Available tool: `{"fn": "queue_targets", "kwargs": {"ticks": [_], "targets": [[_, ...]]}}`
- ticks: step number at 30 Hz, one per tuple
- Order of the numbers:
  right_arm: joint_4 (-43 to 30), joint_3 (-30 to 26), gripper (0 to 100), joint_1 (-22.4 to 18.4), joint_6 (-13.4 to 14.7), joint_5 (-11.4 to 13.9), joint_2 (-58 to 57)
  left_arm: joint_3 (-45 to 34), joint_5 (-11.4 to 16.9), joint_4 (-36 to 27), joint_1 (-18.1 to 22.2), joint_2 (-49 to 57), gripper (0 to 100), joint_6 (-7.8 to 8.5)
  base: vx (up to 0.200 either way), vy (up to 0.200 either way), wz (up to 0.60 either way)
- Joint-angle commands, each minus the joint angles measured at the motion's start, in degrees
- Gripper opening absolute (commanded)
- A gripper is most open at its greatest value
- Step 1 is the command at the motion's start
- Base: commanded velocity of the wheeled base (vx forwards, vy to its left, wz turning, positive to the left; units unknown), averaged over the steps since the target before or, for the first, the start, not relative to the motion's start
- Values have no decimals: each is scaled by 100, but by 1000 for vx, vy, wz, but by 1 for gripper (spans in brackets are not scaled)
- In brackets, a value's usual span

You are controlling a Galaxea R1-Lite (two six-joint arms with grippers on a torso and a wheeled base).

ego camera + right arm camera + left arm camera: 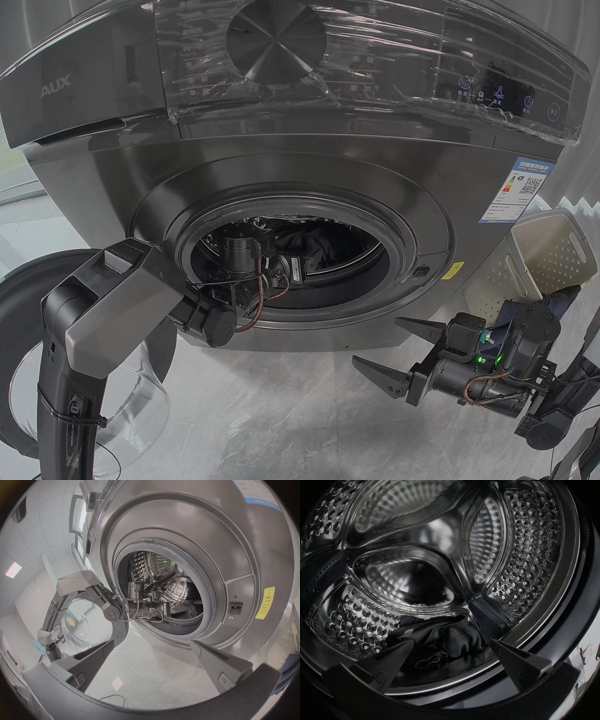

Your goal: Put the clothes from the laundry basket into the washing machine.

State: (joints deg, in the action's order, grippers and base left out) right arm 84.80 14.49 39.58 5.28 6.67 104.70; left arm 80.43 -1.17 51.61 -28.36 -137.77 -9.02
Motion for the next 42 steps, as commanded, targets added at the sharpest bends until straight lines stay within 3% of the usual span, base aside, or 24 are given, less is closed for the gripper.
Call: {"fn": "queue_targets", "kwargs": {"ticks": [1,17,21,22,25,39,42], "targets": [[2,-8,100,-3,8,10,-3,-186,12,103,-65,110,100,-3,0,0,0],[-7,-149,100,32,-1,10,-20,-2682,12,885,-944,1454,100,111,0,0,0],[-7,-272,100,23,-1,28,-55,-3306,-32,1589,-1102,1542,100,208,0,0,0],[-7,-316,100,23,-1,28,-73,-3561,-68,2028,-1102,1551,100,366,0,0,0],[-7,-333,100,23,-18,28,-135,-4176,-50,2415,-1102,1929,100,401,0,0,0],[10,-711,100,-328,-36,1,-723,-6303,-32,2582,-1225,4126,100,366,0,0,0],[2,-781,100,-408,-36,-139,-1093,-6646,-41,2582,-1234,4504,100,392,-67,0,0]]}}
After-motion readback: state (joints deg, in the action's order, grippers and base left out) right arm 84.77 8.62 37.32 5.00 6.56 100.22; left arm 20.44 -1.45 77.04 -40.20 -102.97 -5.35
